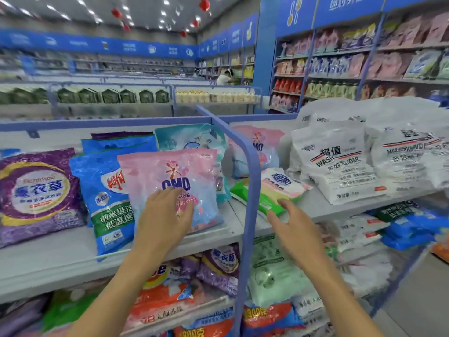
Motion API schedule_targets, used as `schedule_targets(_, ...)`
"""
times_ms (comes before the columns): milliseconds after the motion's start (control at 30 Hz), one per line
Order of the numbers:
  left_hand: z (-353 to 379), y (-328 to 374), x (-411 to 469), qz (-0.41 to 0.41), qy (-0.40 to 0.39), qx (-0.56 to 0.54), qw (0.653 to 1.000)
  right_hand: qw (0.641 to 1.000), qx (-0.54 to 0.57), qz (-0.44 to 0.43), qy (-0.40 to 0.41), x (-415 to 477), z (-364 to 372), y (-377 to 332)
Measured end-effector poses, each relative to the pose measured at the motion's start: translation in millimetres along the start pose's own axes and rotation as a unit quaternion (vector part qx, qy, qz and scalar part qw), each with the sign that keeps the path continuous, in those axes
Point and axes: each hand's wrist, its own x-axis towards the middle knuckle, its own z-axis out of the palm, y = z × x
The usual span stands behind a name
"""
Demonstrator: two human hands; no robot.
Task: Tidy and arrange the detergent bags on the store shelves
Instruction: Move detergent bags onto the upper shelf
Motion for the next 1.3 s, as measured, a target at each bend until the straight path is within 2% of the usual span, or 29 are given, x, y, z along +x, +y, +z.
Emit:
schedule_targets(133, 9, 12, 5, -0.083, 0.022, 0.05, 0.995, 0.998, 0.016, -0.044, -0.04, 38, -6, 14)
schedule_targets(433, 15, 14, -7, -0.189, 0.092, 0.09, 0.974, 0.982, 0.019, -0.142, -0.123, 70, -1, 14)
schedule_targets(567, 16, 12, -12, -0.215, 0.12, -0.009, 0.969, 0.98, 0.035, -0.149, -0.123, 62, 2, 8)
schedule_targets(700, 15, 4, -10, -0.298, 0.134, -0.112, 0.938, 0.979, 0.057, -0.151, -0.124, 51, 4, 5)
schedule_targets(867, 8, -10, -3, -0.35, 0.114, -0.155, 0.917, 0.981, 0.054, -0.131, -0.13, 45, 8, 9)
schedule_targets(1000, -1, -15, -4, -0.345, 0.093, -0.275, 0.893, 0.985, 0.034, -0.104, -0.133, 33, 12, 10)
schedule_targets(1100, 0, -8, -10, -0.317, 0.139, -0.335, 0.876, 0.99, 0.037, -0.094, -0.102, 21, 12, 6)
schedule_targets(1200, 1, 10, -18, -0.28, 0.185, -0.372, 0.866, 0.986, 0.104, -0.12, -0.045, 3, 13, -4)
schedule_targets(1300, -10, 30, -27, -0.231, 0.212, -0.405, 0.859, 0.969, 0.177, -0.162, -0.061, -6, 17, -15)
